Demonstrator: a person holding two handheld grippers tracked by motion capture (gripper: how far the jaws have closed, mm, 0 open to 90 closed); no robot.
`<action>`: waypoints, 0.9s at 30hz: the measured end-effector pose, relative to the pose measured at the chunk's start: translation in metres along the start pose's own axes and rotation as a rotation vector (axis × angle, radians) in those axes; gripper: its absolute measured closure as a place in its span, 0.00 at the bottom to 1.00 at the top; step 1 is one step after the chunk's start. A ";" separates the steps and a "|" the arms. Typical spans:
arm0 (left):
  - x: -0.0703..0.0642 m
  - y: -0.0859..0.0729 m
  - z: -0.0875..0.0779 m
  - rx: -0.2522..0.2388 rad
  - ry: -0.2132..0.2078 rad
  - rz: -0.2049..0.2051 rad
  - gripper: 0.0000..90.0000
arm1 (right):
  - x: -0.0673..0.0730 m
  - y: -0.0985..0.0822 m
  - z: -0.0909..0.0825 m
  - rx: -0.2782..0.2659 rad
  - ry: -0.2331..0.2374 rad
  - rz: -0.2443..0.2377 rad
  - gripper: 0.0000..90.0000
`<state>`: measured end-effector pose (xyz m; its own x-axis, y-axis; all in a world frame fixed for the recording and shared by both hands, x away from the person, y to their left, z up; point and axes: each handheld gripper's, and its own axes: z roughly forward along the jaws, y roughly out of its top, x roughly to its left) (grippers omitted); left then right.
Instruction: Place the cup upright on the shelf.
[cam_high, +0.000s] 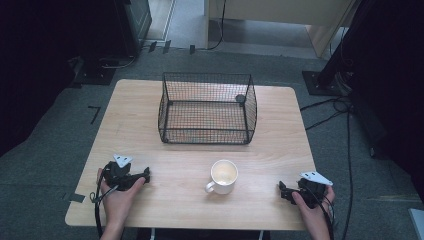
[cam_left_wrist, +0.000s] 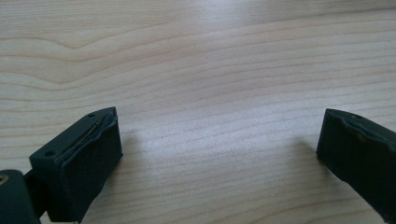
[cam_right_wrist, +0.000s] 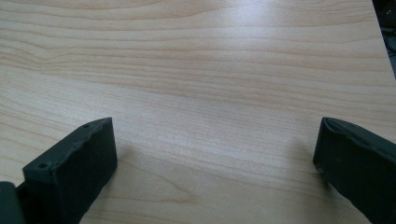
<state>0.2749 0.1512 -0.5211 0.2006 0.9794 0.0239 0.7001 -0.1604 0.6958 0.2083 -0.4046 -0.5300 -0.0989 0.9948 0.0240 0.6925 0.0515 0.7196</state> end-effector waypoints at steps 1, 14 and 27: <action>0.000 0.000 0.000 0.000 0.000 0.000 0.01 | 0.000 0.000 0.000 0.000 0.000 0.000 0.00; -0.040 0.008 -0.024 -0.080 -0.124 0.125 0.01 | 0.000 0.000 0.000 0.000 0.000 0.000 0.00; -0.098 0.006 -0.040 -0.086 -0.329 0.261 0.07 | 0.000 0.000 0.000 0.000 0.000 0.000 0.00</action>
<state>0.2323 0.0595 -0.4901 0.5809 0.8139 -0.0133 0.5400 -0.3731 0.7545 0.2082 -0.4045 -0.5300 -0.0987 0.9948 0.0237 0.6926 0.0515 0.7195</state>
